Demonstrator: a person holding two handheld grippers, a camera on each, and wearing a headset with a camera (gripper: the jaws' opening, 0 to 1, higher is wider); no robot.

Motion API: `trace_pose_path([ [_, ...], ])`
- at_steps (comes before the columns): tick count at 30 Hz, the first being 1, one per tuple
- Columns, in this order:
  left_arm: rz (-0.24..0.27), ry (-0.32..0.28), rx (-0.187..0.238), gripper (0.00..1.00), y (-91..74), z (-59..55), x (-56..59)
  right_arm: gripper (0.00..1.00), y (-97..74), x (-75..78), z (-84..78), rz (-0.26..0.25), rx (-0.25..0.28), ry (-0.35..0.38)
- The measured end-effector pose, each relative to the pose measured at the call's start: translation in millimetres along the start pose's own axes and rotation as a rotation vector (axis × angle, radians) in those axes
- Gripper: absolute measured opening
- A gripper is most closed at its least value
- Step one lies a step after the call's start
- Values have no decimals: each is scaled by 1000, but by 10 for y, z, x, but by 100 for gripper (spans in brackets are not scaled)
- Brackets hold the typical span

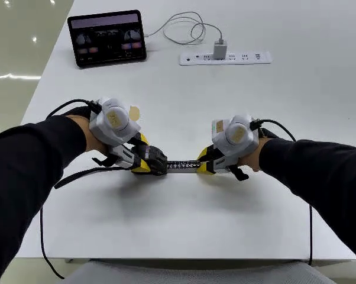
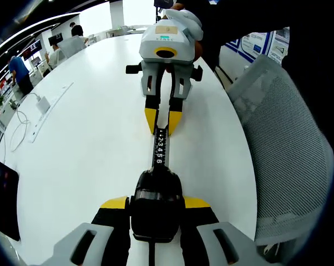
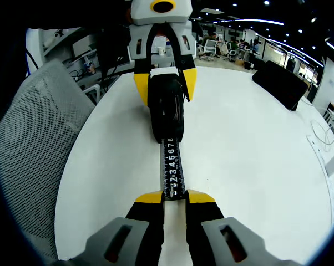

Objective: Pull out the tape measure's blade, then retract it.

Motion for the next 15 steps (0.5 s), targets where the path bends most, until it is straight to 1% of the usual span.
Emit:
trace_pose_path([
  [2,1,-1,0,30,0,0,-2,9,-13,6,-11,3,-2,14],
  [7,6,-12,12,30,-9,-7,-11,9,-37,21,-36,0,-4,13],
  [15,11,-12,6,30,-7,-5,-10,9,-81,23,-87,-2,-8,20],
])
Point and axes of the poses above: the centre of the closed fingertips' face, and the gripper's own axes: y roughly forward along the fingers, x roughly to its right, z roughly out of its top, the point moved 5 cm from there along -y, roughly backward along the fingers, and after that the axes turned 3 degrees about -z, right-handed, at the moved point
